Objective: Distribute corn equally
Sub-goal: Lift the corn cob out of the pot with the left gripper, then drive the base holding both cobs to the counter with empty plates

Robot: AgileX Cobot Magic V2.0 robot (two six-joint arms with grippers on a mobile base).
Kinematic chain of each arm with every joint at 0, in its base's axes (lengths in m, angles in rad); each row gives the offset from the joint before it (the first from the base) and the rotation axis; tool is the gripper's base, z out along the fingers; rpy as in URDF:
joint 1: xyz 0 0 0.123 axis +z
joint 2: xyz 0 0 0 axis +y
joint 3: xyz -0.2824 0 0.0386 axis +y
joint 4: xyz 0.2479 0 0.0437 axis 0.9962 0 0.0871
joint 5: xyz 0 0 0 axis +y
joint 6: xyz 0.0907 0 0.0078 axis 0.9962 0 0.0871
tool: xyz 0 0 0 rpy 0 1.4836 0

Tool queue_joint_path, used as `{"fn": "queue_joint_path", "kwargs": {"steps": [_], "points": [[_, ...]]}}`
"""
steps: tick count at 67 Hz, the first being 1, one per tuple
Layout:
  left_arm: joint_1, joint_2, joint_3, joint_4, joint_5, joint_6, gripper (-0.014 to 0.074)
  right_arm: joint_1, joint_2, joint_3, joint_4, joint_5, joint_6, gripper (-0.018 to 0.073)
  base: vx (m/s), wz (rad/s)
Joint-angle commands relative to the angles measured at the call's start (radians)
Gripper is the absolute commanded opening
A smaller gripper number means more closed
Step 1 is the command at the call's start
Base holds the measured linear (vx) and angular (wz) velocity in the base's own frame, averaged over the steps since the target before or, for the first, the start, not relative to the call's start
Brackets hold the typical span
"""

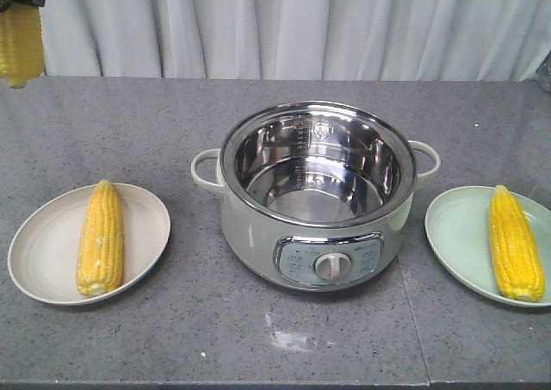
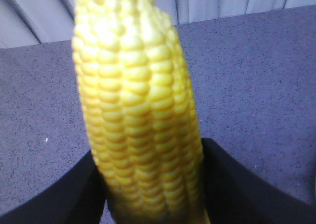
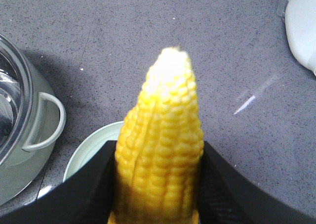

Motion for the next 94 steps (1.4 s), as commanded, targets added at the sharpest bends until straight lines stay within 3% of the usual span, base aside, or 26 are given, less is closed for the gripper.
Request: {"fn": "queue_joint_path", "kwargs": {"steps": [1,94], "points": [[0.0,-0.046,-0.022,0.017,-0.036,-0.011,0.0146,-0.005,-0.033,-0.024,0.007,0.0,-0.01,0.0005,0.0,0.0],[0.0,-0.046,-0.022,0.017,-0.036,-0.011,0.0146,-0.005,-0.033,-0.024,0.007,0.0,-0.01,0.0005,-0.01,-0.07]]}}
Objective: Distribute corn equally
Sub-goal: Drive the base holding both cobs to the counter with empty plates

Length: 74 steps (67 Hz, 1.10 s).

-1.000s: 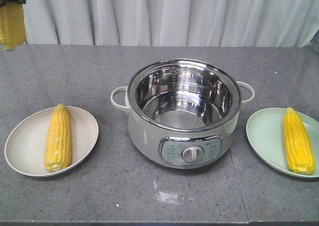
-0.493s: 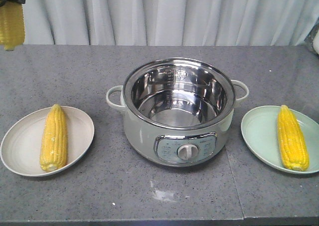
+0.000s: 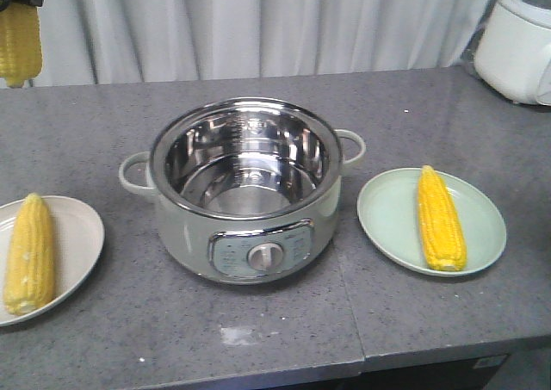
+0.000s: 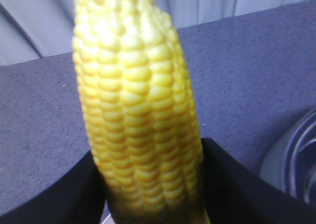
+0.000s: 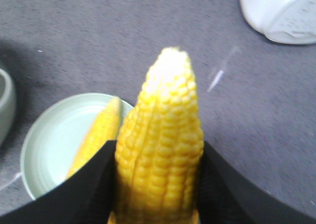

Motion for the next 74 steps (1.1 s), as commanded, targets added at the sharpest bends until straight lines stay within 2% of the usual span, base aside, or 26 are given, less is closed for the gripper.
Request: {"fn": "queue_joint_path", "kwargs": {"steps": [1,74], "points": [[-0.001,-0.046,-0.022,0.016,-0.036,-0.01,0.0146,-0.005,-0.033,-0.024,0.004,0.0,-0.01,0.0005,0.0,-0.39],[-0.001,-0.046,-0.022,0.016,-0.036,-0.01,0.0146,-0.005,-0.033,-0.024,0.004,0.0,-0.01,0.0005,0.0,-0.37]]}}
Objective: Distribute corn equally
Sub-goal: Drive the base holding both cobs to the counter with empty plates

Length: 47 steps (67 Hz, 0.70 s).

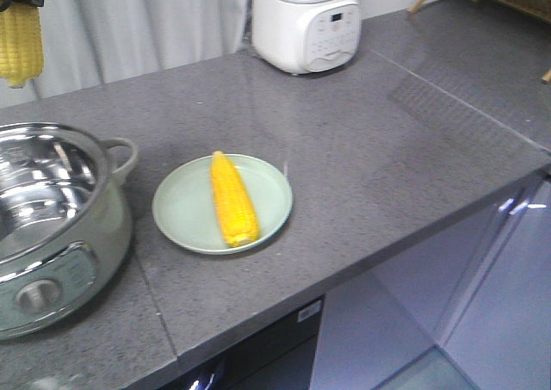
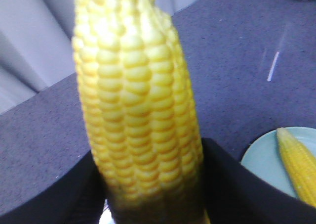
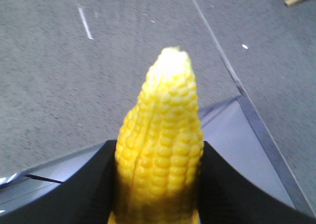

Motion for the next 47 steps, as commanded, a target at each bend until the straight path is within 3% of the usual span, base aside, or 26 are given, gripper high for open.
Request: {"fn": "queue_joint_path", "kwargs": {"steps": [1,47], "points": [[-0.001,-0.046,-0.022,0.02,-0.036,-0.01,0.0146,-0.005,-0.033,-0.024,0.004,0.0,-0.01,0.0005,0.0,-0.37],[-0.001,-0.046,-0.022,0.02,-0.036,-0.01,0.0146,-0.005,-0.033,-0.024,0.004,0.0,-0.01,0.0005,0.0,-0.41]]}}
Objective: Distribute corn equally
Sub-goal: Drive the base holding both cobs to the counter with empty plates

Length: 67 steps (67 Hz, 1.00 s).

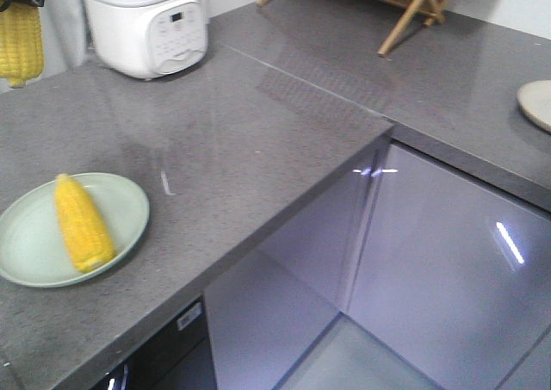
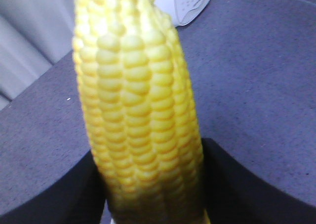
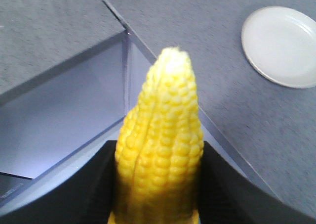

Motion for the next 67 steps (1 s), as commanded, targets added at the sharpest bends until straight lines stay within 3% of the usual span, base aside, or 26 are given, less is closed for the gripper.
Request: {"fn": "queue_joint_path", "kwargs": {"steps": [1,67], "points": [[-0.001,-0.046,-0.022,0.02,-0.036,-0.01,0.0146,-0.005,-0.033,-0.024,0.004,0.0,-0.01,0.0005,0.0,-0.44],[-0.001,-0.046,-0.022,0.02,-0.036,-0.01,0.0146,-0.005,-0.033,-0.024,0.004,0.0,-0.01,0.0005,0.01,-0.46]]}}
